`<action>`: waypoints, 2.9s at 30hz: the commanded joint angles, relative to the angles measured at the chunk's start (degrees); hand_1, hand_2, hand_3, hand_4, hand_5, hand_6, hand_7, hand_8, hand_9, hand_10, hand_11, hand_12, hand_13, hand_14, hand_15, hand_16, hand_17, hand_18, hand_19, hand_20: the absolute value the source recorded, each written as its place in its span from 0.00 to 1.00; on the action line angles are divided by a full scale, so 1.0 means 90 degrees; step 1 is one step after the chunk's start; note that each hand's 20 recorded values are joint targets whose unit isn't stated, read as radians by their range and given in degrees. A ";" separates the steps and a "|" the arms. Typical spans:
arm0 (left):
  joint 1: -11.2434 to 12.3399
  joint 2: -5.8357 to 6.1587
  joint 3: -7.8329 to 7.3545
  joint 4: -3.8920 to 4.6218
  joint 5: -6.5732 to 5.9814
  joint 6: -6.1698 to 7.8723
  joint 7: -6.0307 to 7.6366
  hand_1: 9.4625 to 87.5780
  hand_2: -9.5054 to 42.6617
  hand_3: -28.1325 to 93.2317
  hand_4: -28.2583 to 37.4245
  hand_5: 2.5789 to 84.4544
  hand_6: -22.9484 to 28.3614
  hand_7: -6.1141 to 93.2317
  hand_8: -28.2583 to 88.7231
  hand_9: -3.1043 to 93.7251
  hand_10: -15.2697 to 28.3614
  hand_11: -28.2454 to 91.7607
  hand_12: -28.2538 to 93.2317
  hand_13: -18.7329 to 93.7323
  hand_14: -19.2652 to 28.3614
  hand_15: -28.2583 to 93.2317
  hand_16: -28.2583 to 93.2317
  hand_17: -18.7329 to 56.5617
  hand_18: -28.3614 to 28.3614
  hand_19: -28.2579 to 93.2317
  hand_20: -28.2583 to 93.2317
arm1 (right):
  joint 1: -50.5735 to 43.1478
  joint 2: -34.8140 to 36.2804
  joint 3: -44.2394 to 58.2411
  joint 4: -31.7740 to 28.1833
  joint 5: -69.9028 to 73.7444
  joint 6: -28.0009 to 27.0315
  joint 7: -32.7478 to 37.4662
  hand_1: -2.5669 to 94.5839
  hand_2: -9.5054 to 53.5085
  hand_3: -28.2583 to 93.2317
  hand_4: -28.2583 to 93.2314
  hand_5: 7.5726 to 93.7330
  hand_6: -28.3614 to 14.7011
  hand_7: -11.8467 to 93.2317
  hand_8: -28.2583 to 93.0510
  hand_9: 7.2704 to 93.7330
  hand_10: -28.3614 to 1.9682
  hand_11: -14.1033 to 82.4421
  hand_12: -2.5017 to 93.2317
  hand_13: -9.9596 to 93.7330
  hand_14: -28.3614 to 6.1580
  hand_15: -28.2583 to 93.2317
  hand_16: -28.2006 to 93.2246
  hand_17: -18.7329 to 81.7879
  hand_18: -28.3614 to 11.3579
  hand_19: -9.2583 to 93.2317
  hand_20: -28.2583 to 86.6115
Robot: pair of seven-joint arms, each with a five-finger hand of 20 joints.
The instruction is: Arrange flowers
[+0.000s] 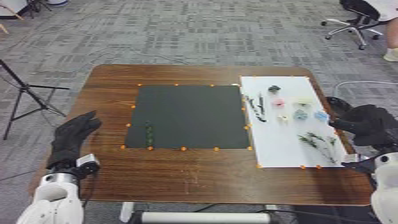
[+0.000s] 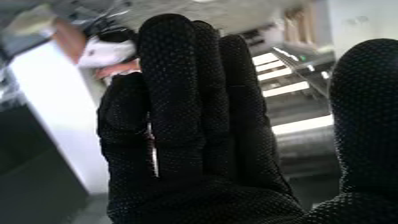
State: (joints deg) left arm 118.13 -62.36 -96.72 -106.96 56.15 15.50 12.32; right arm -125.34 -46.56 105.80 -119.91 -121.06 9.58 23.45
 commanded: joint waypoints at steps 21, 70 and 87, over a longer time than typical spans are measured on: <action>0.0082 -0.0131 0.0020 -0.0128 0.0652 -0.0332 0.0248 0.30 0.22 0.76 0.10 0.60 0.49 0.22 0.18 0.58 0.67 0.43 0.35 0.56 0.76 0.38 0.25 0.37 0.71 0.33 0.40 | -0.0004 -0.0244 -0.1056 0.0701 -0.0793 0.0042 0.0391 0.41 0.00 0.72 0.09 0.72 0.58 0.36 0.20 0.82 0.51 0.49 0.33 0.93 0.68 0.60 0.51 0.72 0.31 0.90 0.66; 0.0046 0.0036 -0.0229 -0.0225 0.0736 -0.0884 -0.0011 0.28 0.23 0.77 0.10 0.60 0.50 0.21 0.18 0.57 0.68 0.42 0.35 0.55 0.76 0.38 0.25 0.37 0.72 0.32 0.40 | 0.5841 -0.1525 -0.6637 0.1161 0.1845 -0.0658 0.0953 0.67 0.00 0.67 0.18 0.79 0.57 0.39 0.39 0.98 0.65 0.39 0.45 1.00 0.80 0.66 0.45 0.86 0.48 0.93 0.60; -0.0110 0.0016 -0.0186 -0.0134 0.0840 -0.1372 -0.0137 0.26 0.23 0.77 0.10 0.59 0.50 0.21 0.18 0.57 0.68 0.42 0.35 0.55 0.77 0.38 0.25 0.36 0.72 0.32 0.40 | 0.6444 -0.2698 -0.7459 0.2532 0.1562 -0.0307 0.1110 0.67 0.00 0.67 0.17 0.80 0.57 0.40 0.36 0.99 0.63 0.35 0.40 1.00 0.79 0.64 0.45 0.86 0.49 0.93 0.59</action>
State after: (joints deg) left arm 118.01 -62.01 -98.69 -108.58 62.80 5.87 11.58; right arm -67.51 -68.82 39.27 -97.80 -105.21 5.19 34.08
